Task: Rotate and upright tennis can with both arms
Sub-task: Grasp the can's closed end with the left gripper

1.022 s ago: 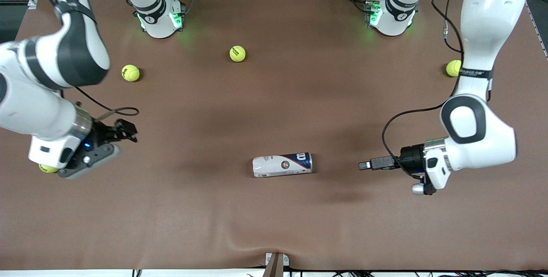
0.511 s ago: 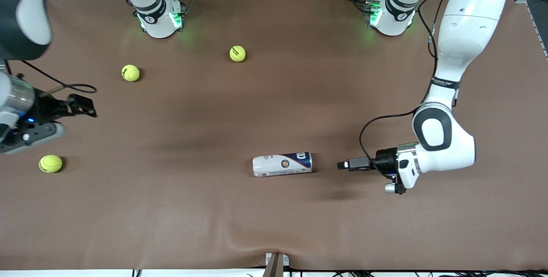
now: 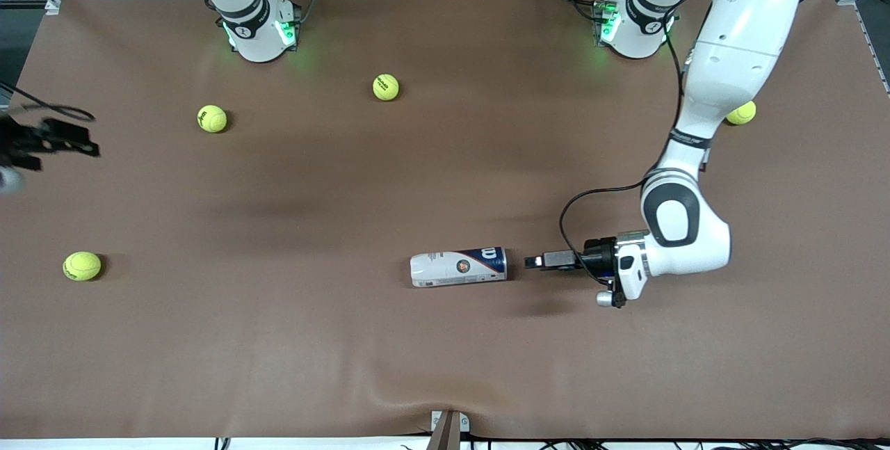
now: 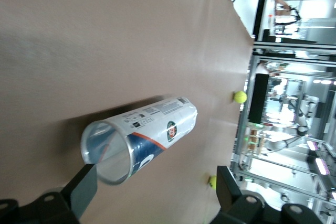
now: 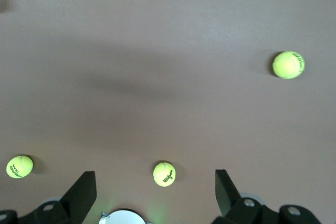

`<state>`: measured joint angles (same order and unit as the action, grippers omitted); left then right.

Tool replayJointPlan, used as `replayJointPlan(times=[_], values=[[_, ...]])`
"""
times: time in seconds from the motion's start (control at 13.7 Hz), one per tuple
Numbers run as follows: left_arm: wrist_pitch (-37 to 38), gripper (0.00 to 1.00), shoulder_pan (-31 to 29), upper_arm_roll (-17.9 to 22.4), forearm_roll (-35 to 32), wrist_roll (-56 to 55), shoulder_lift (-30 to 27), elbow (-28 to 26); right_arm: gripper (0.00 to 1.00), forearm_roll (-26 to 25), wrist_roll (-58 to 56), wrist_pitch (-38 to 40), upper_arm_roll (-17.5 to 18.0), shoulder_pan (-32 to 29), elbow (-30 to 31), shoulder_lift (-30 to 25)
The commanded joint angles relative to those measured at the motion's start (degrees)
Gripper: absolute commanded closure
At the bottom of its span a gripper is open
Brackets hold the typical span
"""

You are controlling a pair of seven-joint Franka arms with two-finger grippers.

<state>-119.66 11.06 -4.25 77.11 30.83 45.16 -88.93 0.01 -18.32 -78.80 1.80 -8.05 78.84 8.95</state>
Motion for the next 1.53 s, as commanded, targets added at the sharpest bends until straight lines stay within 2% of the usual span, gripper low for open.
replayJointPlan(times=[0.0,0.15,0.22,0.37,0.51,0.58,0.66,0.73,0.88,0.95,1.1,1.24,1.46], values=[[-3.11,0.00,3.26,0.04,4.09,2.13,2.03,0.42,0.00,1.31,3.98,-0.22,-1.45,1.54,5.43,-6.82],[-4.35,0.00,4.15,0.04,4.71,3.53,3.26,0.43,0.00,1.22,7.14,-0.13,-2.49,3.11,7.90,-10.86],[-4.44,0.00,4.58,0.04,4.80,3.62,3.53,0.43,0.00,1.22,8.90,-0.13,-4.42,5.04,8.35,-12.27],[-4.35,0.00,4.85,0.04,4.71,3.80,3.53,0.51,0.00,1.31,10.23,-0.13,-5.49,6.46,8.09,-12.99],[-4.70,0.27,5.29,0.04,4.71,4.41,3.53,0.69,0.00,3.13,10.23,-0.39,-5.93,5.59,7.82,-12.55],[-5.31,0.51,5.64,0.04,4.71,5.02,3.44,0.69,0.00,5.76,10.23,-0.48,-6.80,4.89,7.74,-12.72],[-5.41,0.71,5.47,0.04,4.71,5.81,3.44,0.69,0.00,6.05,10.23,-0.22,-7.07,4.62,7.47,-12.81],[-5.41,0.77,5.38,0.04,4.71,6.34,3.35,0.69,0.00,5.97,10.23,-0.13,-7.07,4.27,7.47,-12.99],[-5.41,0.96,5.20,0.04,4.63,7.14,3.27,0.69,0.00,5.36,13.81,0.92,-6.90,3.56,7.12,-13.16],[-5.41,1.00,5.29,0.04,4.10,7.84,3.27,0.69,0.00,3.43,17.06,2.75,-6.81,4.09,6.60,-13.08],[-5.41,1.00,5.90,0.30,3.66,7.93,2.92,1.12,0.00,0.26,23.04,4.70,-4.80,4.62,5.36,-12.99],[-5.50,1.00,5.91,0.30,3.40,7.40,2.39,3.84,0.00,0.34,24.03,4.97,-3.91,4.71,4.05,-12.90],[-6.20,1.00,9.23,1.52,2.52,3.47,0.90,4.20,0.00,0.95,23.60,4.71,-3.91,4.71,3.35,-12.29]])
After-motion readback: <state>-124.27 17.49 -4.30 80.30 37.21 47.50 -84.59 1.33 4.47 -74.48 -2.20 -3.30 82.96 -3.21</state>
